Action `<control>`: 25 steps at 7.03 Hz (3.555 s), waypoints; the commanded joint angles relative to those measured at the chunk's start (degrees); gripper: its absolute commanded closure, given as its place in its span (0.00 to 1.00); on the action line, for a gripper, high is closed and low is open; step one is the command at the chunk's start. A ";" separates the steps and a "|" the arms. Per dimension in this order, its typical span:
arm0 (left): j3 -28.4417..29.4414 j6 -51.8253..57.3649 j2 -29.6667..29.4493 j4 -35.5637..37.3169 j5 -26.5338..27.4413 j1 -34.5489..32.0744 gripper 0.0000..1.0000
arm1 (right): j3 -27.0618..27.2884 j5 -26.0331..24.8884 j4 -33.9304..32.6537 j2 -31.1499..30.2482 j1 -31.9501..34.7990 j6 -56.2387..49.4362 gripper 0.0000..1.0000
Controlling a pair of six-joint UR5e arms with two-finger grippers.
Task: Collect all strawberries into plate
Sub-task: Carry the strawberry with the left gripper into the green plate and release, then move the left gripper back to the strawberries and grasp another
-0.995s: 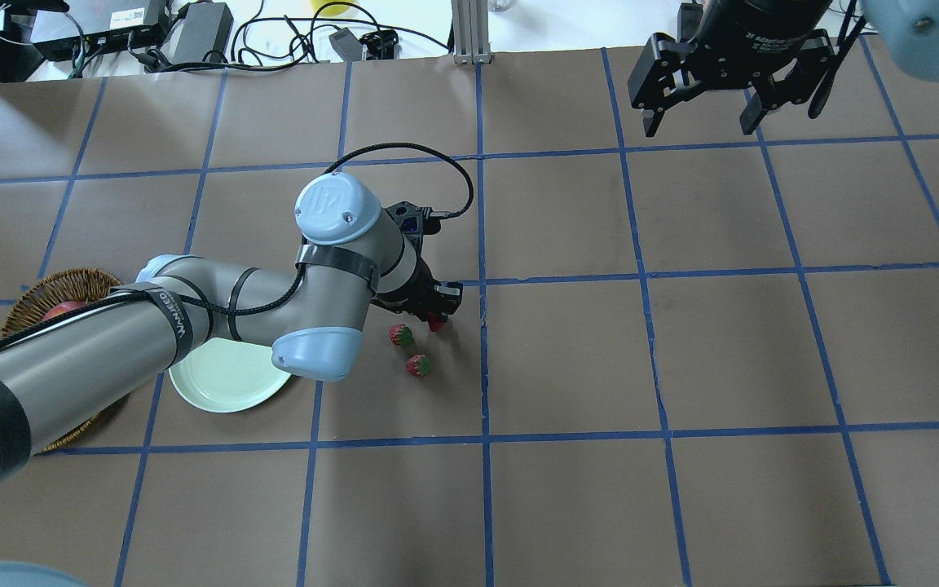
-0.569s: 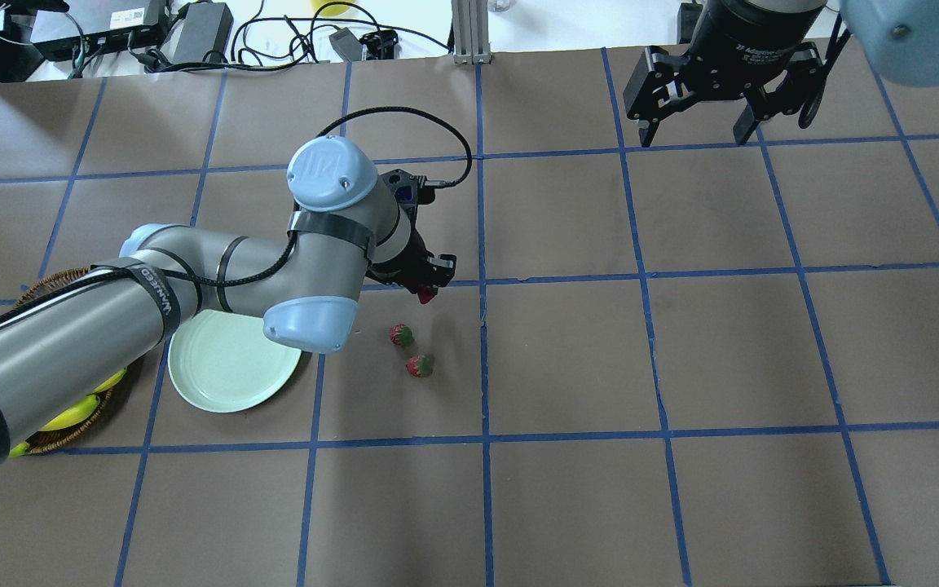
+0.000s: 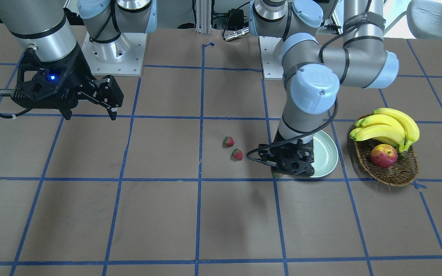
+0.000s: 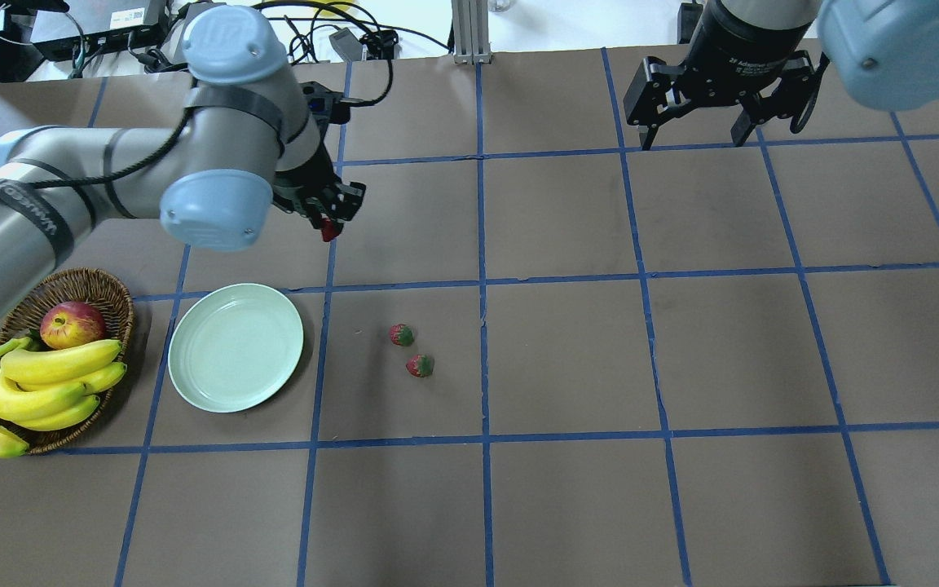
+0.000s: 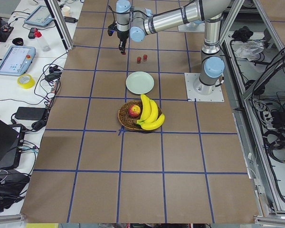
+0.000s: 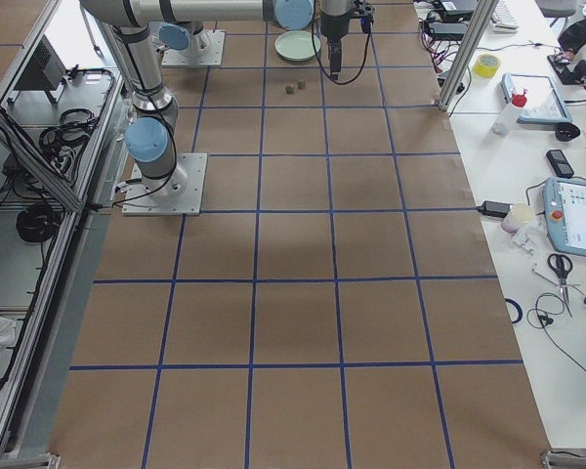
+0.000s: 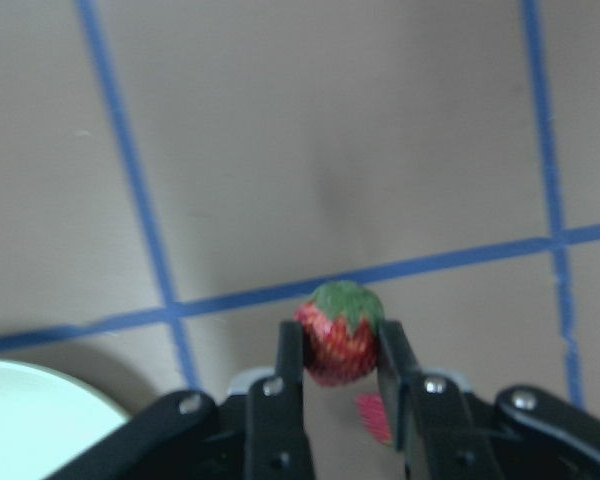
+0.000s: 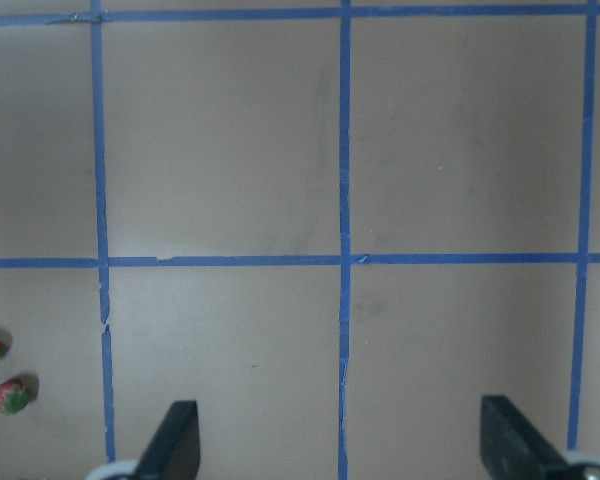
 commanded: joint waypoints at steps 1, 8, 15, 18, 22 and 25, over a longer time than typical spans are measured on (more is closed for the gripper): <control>-3.90 4.47 0.57 -1.85 2.78 10.40 1.00 | 0.09 -1.12 -1.73 0.26 0.12 -0.13 0.00; -10.43 3.86 0.49 -1.50 3.16 13.87 0.00 | 0.53 -1.04 -0.85 1.76 0.48 0.22 0.00; -10.69 -43.38 -0.92 1.40 -11.15 -4.22 0.00 | 1.32 -0.26 -1.03 2.37 0.21 0.22 0.00; -10.87 -49.48 -3.99 2.63 -14.77 -4.59 0.00 | 3.87 -0.25 -0.95 2.55 0.39 0.13 0.00; -11.75 -50.90 -6.46 2.72 -14.69 -6.70 0.21 | 3.00 -1.48 -1.64 2.20 -0.05 0.13 0.00; -11.58 -49.84 -6.46 2.72 -14.78 -6.70 1.00 | 3.87 -3.59 -1.73 2.46 0.12 -0.40 0.00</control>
